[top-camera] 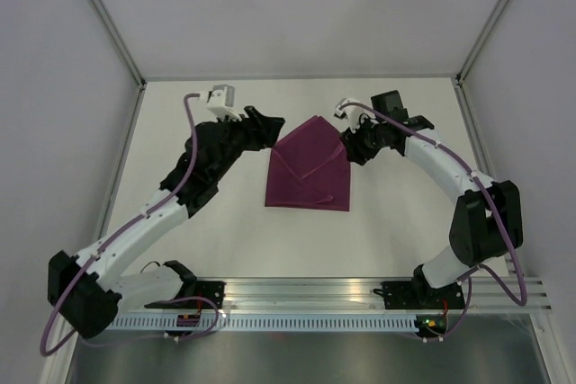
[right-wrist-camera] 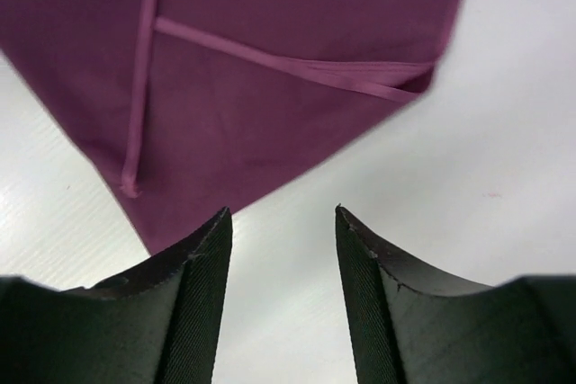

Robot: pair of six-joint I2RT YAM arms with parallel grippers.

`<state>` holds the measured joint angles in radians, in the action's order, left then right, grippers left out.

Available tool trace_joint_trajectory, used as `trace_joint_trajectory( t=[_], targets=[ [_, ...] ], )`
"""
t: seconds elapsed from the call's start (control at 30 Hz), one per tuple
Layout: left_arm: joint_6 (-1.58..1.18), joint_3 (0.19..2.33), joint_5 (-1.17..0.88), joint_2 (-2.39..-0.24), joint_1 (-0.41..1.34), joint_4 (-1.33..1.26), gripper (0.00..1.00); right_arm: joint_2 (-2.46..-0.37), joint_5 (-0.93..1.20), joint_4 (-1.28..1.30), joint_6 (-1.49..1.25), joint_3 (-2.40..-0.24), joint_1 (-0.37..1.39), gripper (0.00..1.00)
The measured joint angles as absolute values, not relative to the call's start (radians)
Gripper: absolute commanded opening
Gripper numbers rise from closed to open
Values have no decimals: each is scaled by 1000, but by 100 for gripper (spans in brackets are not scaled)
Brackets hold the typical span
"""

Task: Fold the napkin, place the utensils inside, and roll it up
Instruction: Fold the napkin at the center of the board, then roll the napkin at the center of the board.

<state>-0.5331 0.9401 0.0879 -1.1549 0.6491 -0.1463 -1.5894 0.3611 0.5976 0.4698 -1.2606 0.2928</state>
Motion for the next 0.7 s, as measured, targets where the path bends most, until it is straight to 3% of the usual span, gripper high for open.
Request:
trace_joint_trajectory(
  t=[0.2,0.43,0.5,0.7],
  targets=[
    [-554,827,218,-976,635,-118,69,-1566,369,571,598,-1136,437,60],
    [-572,709,281,-977,636,-32,69,-1544,343,524,689,-1064,548,65],
    [-579,701,289,-982,636,-23,69,-1533,340,512,713,-1050,594,71],
    [-605,674,315,-974,636,-24,68,-1524,339,480,780,-987,683,71]
  ],
)
